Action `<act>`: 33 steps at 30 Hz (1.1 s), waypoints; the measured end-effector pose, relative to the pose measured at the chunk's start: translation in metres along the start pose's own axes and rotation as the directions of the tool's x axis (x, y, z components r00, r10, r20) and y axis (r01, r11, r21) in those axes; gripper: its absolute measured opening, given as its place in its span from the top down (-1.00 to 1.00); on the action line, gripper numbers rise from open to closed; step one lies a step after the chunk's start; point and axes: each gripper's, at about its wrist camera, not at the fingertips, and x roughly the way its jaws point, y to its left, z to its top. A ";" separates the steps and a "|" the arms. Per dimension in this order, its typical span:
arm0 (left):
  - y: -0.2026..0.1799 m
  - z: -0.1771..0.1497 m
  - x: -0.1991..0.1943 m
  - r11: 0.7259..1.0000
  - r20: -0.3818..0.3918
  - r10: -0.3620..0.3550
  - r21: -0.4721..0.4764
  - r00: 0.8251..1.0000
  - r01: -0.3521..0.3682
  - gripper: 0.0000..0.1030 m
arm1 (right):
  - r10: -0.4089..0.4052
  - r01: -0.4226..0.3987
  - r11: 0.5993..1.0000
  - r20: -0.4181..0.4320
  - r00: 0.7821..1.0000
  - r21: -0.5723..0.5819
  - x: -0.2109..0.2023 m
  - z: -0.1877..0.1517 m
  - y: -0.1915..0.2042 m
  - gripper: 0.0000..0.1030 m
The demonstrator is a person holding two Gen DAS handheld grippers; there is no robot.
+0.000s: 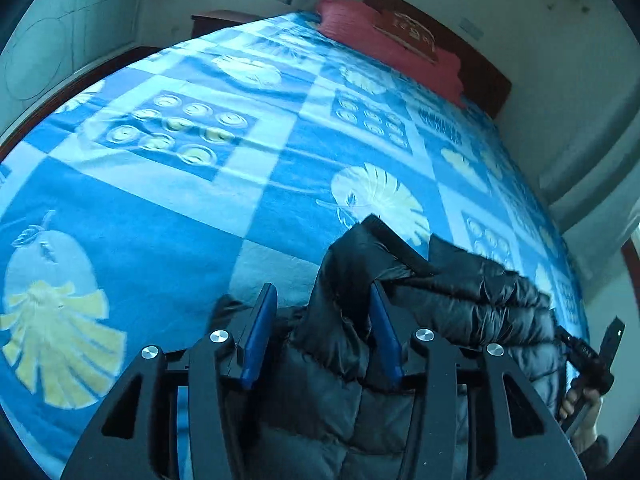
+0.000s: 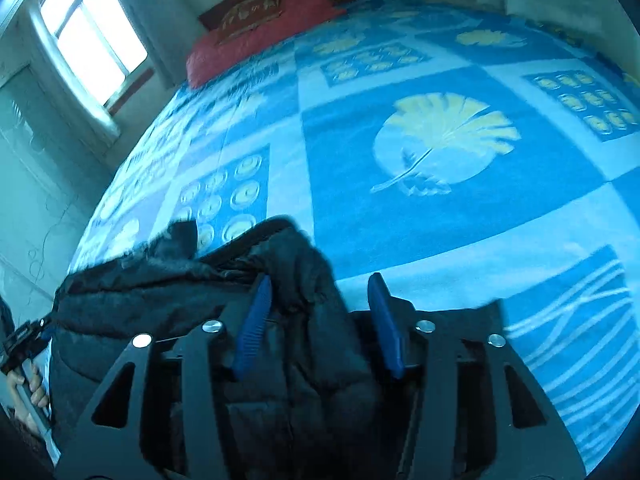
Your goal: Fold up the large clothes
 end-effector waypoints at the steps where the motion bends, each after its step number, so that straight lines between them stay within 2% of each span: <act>1: -0.003 0.001 -0.007 1.000 0.014 0.006 0.003 1.000 -0.006 0.08 | -0.002 0.002 1.000 0.012 1.000 0.008 -0.006 0.001 0.001 0.03; 4: -0.017 0.004 -0.018 0.998 0.027 0.033 0.054 0.999 -0.034 0.08 | 0.015 -0.014 1.000 0.039 0.999 -0.007 -0.021 0.000 0.013 0.03; 5: -0.022 0.006 -0.017 0.995 0.019 0.060 0.083 0.998 -0.061 0.08 | 0.024 -0.023 1.000 0.041 0.999 -0.020 -0.023 -0.001 0.019 0.03; 6: -0.029 0.006 -0.016 0.987 0.021 0.117 0.113 0.993 -0.118 0.08 | 0.034 -0.033 0.999 0.040 0.999 -0.030 -0.024 -0.001 0.024 0.03; 7: -0.032 0.006 -0.017 0.986 0.025 0.117 0.117 0.993 -0.120 0.08 | 0.054 -0.053 0.997 0.034 0.998 -0.049 -0.025 -0.003 0.035 0.03; 11: -0.064 -0.003 -0.018 0.990 0.004 0.019 0.142 1.000 -0.019 0.08 | 0.111 -0.110 0.988 0.004 0.994 -0.106 -0.021 -0.010 0.072 0.03; 15: -0.121 -0.027 -0.003 0.977 -0.037 -0.092 0.187 0.995 0.097 0.08 | 0.155 -0.158 0.974 -0.028 0.988 -0.163 -0.005 -0.020 0.119 0.03; 18: -0.151 -0.039 0.021 0.975 -0.068 -0.120 0.182 0.990 0.131 0.08 | 0.158 -0.164 0.968 -0.046 0.986 -0.189 0.011 -0.028 0.145 0.04; 20: -0.161 -0.045 0.037 0.977 -0.078 -0.102 0.181 0.992 0.114 0.08 | 0.138 -0.147 0.966 -0.056 0.989 -0.212 0.024 -0.035 0.157 0.04; 21: -0.165 -0.050 0.049 0.980 -0.078 -0.063 0.184 0.995 0.076 0.08 | 0.114 -0.125 0.964 -0.059 0.992 -0.235 0.030 -0.039 0.161 0.04; 23: -0.165 -0.055 0.067 0.983 -0.088 -0.026 0.180 0.996 0.042 0.08 | 0.057 -0.075 0.959 -0.072 0.996 -0.275 0.044 -0.047 0.166 0.04; 25: -0.162 -0.058 0.079 0.983 -0.089 -0.009 0.180 0.996 0.025 0.08 | 0.033 -0.054 0.957 -0.079 0.996 -0.285 0.057 -0.052 0.165 0.03; 31: -0.168 -0.071 0.095 0.961 -0.043 0.075 0.269 0.996 -0.061 0.08 | 0.003 -0.025 0.951 -0.071 0.997 -0.308 0.067 -0.057 0.164 0.02; 33: -0.168 -0.069 0.088 0.963 -0.050 0.072 0.264 0.996 -0.057 0.08 | 0.013 -0.033 0.952 -0.069 0.998 -0.304 0.057 -0.056 0.165 0.03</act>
